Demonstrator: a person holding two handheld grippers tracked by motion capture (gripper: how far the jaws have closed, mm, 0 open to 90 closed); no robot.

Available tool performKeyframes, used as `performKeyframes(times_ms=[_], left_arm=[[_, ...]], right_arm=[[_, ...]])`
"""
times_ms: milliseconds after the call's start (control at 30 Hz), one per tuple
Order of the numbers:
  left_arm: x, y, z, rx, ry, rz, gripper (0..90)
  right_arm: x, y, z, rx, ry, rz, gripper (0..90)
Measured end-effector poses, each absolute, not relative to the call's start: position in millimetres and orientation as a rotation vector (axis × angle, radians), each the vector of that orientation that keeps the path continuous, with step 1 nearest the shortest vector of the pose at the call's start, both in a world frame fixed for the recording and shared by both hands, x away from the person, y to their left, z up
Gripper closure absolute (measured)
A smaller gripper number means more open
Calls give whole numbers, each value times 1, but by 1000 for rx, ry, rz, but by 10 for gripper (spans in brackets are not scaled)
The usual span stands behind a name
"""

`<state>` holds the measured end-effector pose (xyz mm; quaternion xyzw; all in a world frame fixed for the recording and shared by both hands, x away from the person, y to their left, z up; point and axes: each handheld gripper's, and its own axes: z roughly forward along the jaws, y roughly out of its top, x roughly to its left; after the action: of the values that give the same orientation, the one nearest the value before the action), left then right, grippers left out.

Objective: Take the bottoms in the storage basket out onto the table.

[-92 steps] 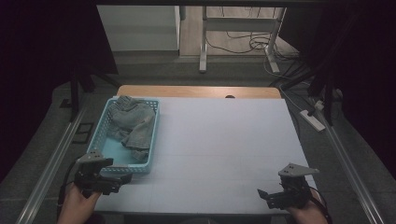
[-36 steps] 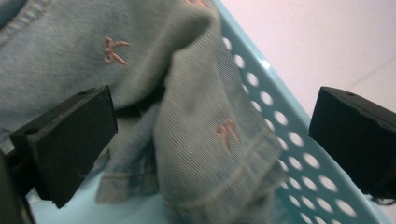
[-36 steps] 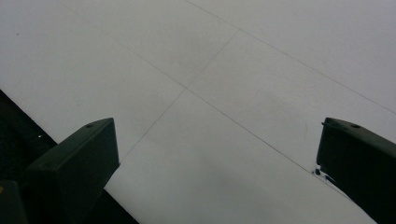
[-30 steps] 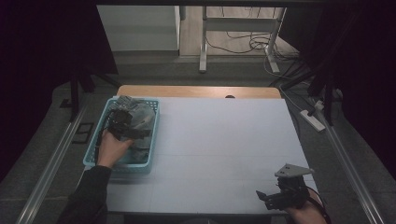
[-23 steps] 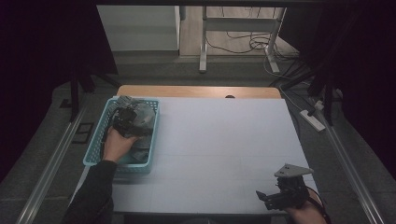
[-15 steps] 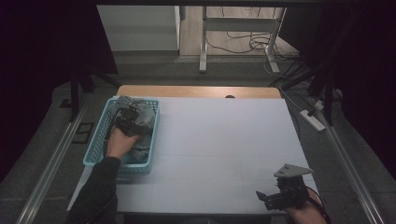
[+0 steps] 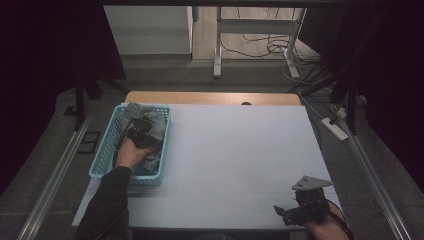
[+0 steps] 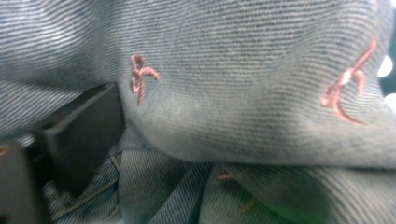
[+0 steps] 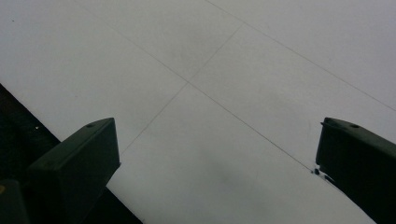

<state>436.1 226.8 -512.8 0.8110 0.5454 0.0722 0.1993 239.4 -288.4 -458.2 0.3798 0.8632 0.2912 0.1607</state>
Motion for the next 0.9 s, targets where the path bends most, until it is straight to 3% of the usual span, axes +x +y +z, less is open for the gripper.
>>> performKeyframes(times_ms=[167,400,667,900], left_arm=[[433,232,-511,2269,1524,186,293],[431,236,-508,2212,1537,126,636],[431,237,-499,2204,1536,120,740],[427,239,-482,2190,1505,170,755]], right_arm=[[239,-288,-458,1083,2467,830,0],[239,-288,-458,1082,2473,821,0],[239,-287,-458,1069,2468,826,0],[238,-287,-458,1060,2468,831,0]])
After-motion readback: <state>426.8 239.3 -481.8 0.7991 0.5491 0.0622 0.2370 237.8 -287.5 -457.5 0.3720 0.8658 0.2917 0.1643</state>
